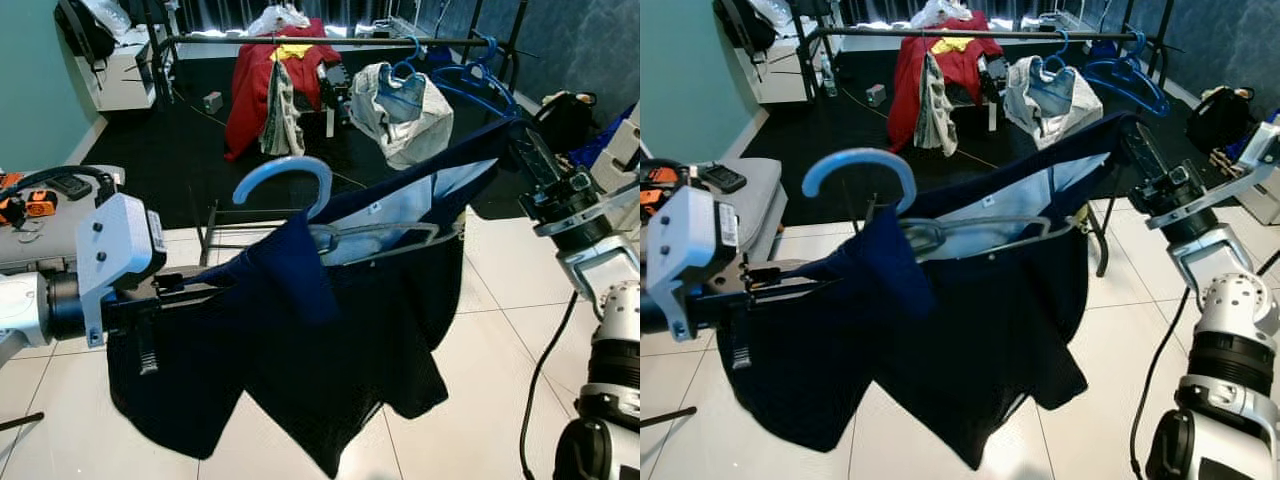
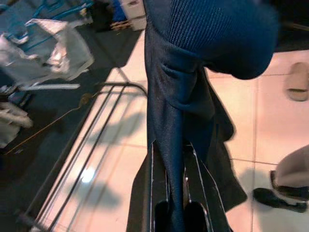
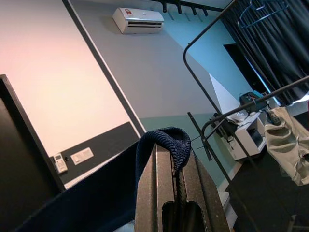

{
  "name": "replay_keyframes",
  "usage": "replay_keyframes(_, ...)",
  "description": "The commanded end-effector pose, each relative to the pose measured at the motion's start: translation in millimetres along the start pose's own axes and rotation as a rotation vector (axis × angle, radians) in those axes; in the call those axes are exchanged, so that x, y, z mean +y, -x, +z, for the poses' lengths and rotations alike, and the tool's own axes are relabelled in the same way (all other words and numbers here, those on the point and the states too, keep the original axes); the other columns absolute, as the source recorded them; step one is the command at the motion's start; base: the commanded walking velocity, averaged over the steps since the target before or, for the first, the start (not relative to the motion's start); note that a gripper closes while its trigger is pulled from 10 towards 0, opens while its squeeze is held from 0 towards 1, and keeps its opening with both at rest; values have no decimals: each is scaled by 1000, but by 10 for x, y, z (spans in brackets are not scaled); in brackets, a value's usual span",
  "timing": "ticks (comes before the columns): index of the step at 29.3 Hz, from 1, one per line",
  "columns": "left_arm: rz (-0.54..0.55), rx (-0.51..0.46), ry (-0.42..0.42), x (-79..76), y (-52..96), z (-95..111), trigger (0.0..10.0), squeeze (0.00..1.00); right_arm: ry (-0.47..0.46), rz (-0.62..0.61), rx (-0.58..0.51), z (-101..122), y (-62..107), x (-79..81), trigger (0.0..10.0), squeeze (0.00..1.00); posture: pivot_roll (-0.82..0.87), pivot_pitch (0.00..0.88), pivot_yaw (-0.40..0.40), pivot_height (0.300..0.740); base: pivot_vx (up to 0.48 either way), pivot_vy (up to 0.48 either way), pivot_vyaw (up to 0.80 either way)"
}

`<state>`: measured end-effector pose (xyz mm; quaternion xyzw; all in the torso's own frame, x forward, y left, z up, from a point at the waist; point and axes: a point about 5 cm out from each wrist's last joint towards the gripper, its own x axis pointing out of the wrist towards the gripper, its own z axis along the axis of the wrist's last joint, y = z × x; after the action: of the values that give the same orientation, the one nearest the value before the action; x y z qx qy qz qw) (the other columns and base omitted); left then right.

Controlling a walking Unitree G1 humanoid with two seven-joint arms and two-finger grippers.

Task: Hang hanger

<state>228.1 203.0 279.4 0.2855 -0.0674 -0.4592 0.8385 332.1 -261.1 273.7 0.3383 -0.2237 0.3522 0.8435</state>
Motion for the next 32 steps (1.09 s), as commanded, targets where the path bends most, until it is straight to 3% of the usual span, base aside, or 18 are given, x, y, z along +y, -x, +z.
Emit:
replay_keyframes(1,48,53,-19,45,-2,-50,10000,0,11,7,-3,17,-35,25,0,0,-60,72,4,740,0,0,0)
replay_keyframes(3,48,53,-19,45,-2,-50,10000,0,11,7,-3,17,-35,25,0,0,-60,72,4,740,0,0,0)
replay_keyframes(6,177,54,9,157,-76,-116,10000,0,16,22,39,-77,-45,56,0,0,-64,72,6,740,0,0,0)
replay_keyframes(13,239,49,22,226,-95,-142,10000,0,18,32,74,-153,-47,82,0,0,-65,76,4,740,0,0,0)
replay_keyframes(17,213,14,15,211,-35,-73,10000,0,27,13,111,-224,1,49,0,0,-62,79,5,740,0,0,0)
replay_keyframes(32,167,39,4,148,-3,-71,10000,0,60,-52,214,-393,101,-39,0,0,-61,86,3,740,0,0,0)
